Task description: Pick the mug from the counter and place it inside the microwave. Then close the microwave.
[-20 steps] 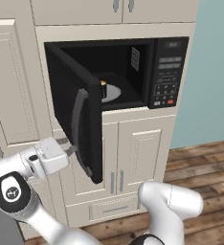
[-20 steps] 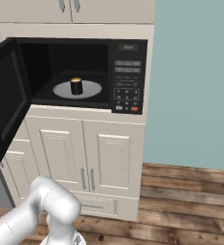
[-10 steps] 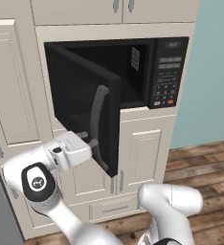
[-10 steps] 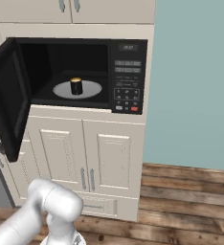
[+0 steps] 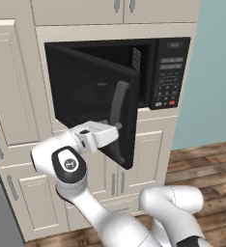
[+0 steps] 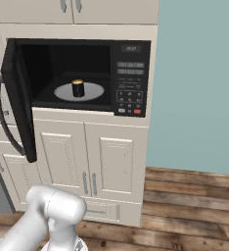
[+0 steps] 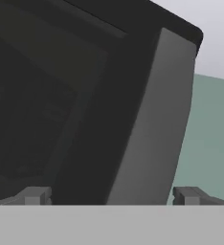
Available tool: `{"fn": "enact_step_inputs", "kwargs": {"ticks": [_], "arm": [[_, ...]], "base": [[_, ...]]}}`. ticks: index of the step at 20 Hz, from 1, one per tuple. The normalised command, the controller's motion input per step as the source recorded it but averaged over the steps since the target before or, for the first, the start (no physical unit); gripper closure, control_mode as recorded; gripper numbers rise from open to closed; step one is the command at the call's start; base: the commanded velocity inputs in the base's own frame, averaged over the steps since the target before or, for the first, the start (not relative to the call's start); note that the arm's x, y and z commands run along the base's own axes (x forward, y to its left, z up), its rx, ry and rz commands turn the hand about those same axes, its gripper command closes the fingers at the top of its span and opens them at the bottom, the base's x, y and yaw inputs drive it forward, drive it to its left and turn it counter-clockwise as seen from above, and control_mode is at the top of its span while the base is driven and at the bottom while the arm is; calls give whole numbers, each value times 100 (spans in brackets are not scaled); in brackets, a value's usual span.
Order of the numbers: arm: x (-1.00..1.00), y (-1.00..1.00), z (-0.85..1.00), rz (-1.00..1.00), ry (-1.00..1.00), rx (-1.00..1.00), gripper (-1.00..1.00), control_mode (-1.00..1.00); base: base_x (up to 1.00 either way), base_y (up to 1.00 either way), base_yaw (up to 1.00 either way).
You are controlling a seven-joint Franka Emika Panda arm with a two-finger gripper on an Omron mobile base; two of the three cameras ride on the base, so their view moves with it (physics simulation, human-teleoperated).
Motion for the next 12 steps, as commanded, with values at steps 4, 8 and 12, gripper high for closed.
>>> {"fn": "enact_step_inputs", "kwargs": {"ticks": [4, 8, 12], "arm": [[33, -42, 4, 6, 14, -2, -100, -100], [50, -34, 0, 10, 13, 0, -100, -100], [60, -28, 0, 11, 3, 0, -100, -100]], "base": [[0, 0, 0], [0, 0, 0], [0, 0, 0]]}}
